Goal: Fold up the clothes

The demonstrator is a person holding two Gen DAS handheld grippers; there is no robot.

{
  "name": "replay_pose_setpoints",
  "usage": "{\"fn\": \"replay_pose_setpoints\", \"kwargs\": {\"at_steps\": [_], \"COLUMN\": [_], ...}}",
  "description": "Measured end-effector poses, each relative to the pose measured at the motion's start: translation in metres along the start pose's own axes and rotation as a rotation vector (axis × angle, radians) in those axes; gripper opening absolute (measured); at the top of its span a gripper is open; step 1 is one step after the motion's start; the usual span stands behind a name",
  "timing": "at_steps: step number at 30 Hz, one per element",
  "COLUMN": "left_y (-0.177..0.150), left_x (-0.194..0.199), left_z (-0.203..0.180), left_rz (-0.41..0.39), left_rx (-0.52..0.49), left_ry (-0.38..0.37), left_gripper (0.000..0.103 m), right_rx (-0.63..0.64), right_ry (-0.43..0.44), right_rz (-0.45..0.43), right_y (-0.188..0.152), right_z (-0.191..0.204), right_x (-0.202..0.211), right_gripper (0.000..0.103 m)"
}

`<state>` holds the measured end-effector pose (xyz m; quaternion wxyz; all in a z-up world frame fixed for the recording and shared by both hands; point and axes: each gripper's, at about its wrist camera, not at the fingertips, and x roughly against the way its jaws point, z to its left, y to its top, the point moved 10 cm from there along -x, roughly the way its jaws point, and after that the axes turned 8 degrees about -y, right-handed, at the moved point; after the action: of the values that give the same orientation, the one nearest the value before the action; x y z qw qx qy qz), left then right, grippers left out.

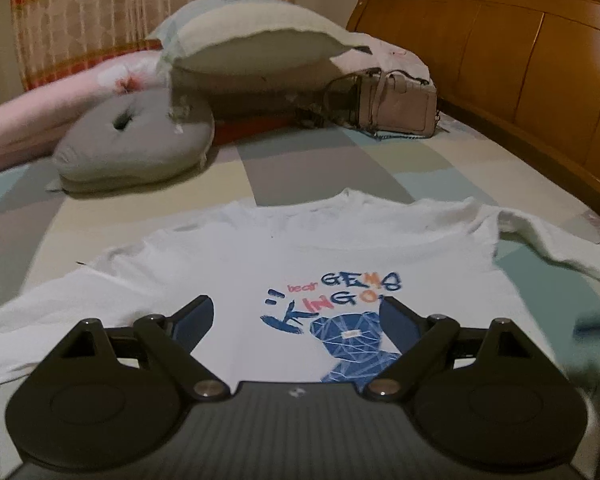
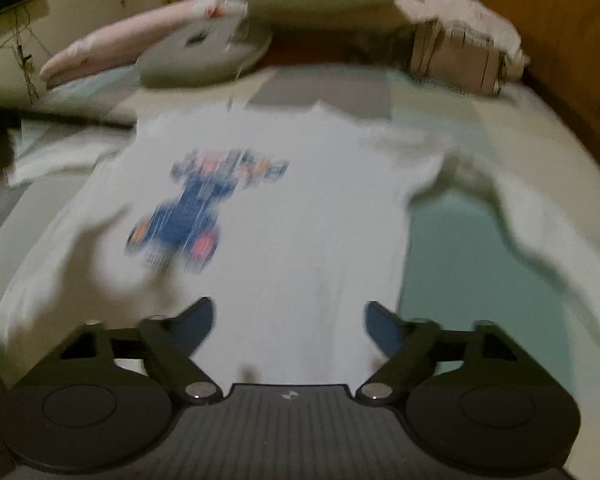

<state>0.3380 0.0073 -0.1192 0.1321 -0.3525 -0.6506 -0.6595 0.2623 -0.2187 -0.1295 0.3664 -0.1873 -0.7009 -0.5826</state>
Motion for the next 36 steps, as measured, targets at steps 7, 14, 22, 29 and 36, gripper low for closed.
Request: {"fn": "replay_pose_setpoints", "kwargs": {"at_steps": [7,14,22,29,36], "left_y": [-0.045,-0.063,-0.062,-0.063,-0.063], "left_x": [-0.051,-0.052,-0.053,-0.053,-0.050], "left_z": [0.014,0.015,0.019,0.020,0.025], "left_rz": [0.066,0.026,0.014,0.013,0.014], "left_rx": [-0.036,-0.046,-0.060,-0.070,-0.069], "left_ry": [-0.074,-0.167,-0.211,-0.210,-0.196], "left_gripper": [0.087,0.088,0.089,0.090,0.090], "right_rx": [0.077,0.198,0.273,0.306,0.248], "right_ry": [-0.079,-0.124,-0.078,-0.018,-0.058], "right_rz": [-0.037,-0.038,0.036,0.019,-0.002], "right_y": [0.099,0.166,0.167,0.160,0.187], "right_z": [-0.025,-0.025,-0.031,-0.014,-0.015], "right_x": [-0.075,-0.171,-0.252,-0.242,-0.259], "right_gripper": [0.054,0.053,0.053,0.007,0.008]}}
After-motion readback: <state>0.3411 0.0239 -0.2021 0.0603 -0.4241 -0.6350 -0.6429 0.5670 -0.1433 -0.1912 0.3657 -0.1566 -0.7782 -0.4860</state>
